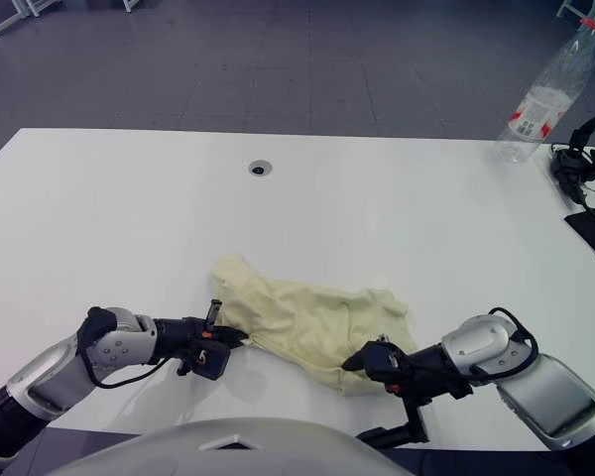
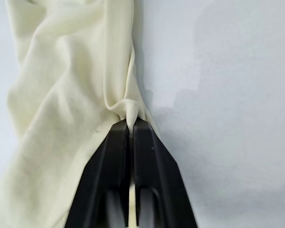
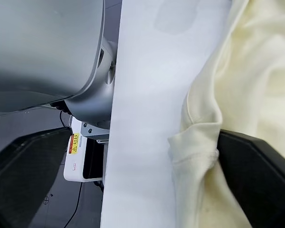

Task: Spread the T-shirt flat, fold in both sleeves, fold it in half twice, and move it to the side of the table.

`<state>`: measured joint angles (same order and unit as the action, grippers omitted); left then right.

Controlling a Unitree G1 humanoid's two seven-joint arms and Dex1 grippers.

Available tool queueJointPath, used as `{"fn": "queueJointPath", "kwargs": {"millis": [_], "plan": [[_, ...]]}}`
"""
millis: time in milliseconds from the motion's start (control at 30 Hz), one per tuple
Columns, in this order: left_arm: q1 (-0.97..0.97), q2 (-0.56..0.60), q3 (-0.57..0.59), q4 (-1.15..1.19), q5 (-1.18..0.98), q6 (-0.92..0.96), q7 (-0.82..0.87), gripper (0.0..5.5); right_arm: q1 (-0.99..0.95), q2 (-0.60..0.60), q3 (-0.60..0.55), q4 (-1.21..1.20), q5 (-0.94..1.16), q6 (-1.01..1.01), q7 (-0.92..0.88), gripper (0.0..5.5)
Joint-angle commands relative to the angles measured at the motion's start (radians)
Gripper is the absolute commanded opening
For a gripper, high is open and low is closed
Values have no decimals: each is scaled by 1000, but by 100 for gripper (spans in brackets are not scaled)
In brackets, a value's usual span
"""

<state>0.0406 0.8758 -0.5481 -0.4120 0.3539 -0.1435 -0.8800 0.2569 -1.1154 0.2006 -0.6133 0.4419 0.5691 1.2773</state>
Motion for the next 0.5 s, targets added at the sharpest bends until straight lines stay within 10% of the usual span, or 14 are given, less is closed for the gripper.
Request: {"fn": "queueJointPath", "kwargs": {"millis": [33, 500], "plan": [[76, 36, -51, 108, 114, 104, -65, 0, -8, -12, -14, -21, 16, 12, -4, 478], [74, 33, -53, 108, 117, 105, -63, 0, -50, 20, 63, 32, -69, -4, -57, 241]]}}
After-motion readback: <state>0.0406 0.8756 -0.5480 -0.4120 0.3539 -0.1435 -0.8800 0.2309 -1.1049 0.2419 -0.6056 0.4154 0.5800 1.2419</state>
